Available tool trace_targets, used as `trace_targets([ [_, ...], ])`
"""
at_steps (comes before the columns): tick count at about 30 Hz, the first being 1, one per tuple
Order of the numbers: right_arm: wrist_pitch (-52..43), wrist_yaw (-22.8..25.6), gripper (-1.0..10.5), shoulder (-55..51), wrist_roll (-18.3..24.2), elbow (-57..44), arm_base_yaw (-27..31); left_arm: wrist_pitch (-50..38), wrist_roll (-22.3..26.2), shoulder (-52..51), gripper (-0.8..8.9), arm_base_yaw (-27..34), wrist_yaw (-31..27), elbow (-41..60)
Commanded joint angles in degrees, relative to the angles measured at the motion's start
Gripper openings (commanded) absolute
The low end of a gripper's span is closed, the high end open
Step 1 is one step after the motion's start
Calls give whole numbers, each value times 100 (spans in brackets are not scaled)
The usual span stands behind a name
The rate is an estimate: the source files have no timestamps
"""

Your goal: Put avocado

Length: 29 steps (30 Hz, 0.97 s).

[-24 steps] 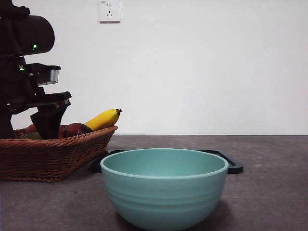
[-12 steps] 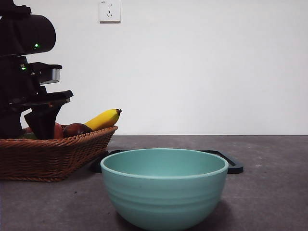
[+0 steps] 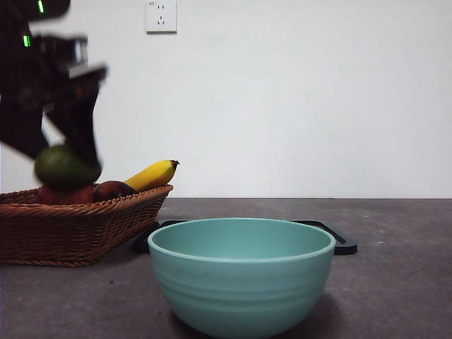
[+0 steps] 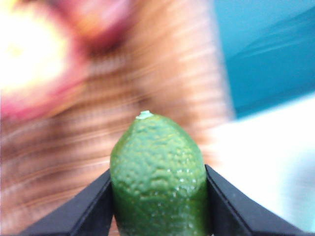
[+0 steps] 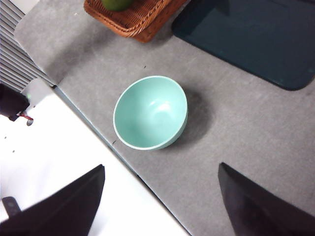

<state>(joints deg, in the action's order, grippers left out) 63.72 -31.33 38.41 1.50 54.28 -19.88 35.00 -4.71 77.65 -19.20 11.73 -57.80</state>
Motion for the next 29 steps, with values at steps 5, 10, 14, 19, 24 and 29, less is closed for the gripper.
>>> trace_targets([
  [5, -90, 15, 370, 260, 39, 103, -35, -28, -229, -835, 177, -656, 831, -103],
  [10, -127, 28, 370, 387, 42, 103, -35, -31, -225, -968, 177, -1325, 831, -103],
  [14, -199, 33, 370, 420, 42, 103, -35, -46, -197, -763, 177, -1878, 831, -103],
  [19, -238, 33, 370, 457, 42, 103, -35, -214, -175, -245, 177, -2481, 826, -103],
  [24, -240, 31, 370, 459, 39, 103, -35, -485, -44, 343, 177, -2896, 809, -103],
  [29, -240, 31, 370, 459, 39, 103, -35, -734, 131, 953, 177, -3224, 533, -103],
])
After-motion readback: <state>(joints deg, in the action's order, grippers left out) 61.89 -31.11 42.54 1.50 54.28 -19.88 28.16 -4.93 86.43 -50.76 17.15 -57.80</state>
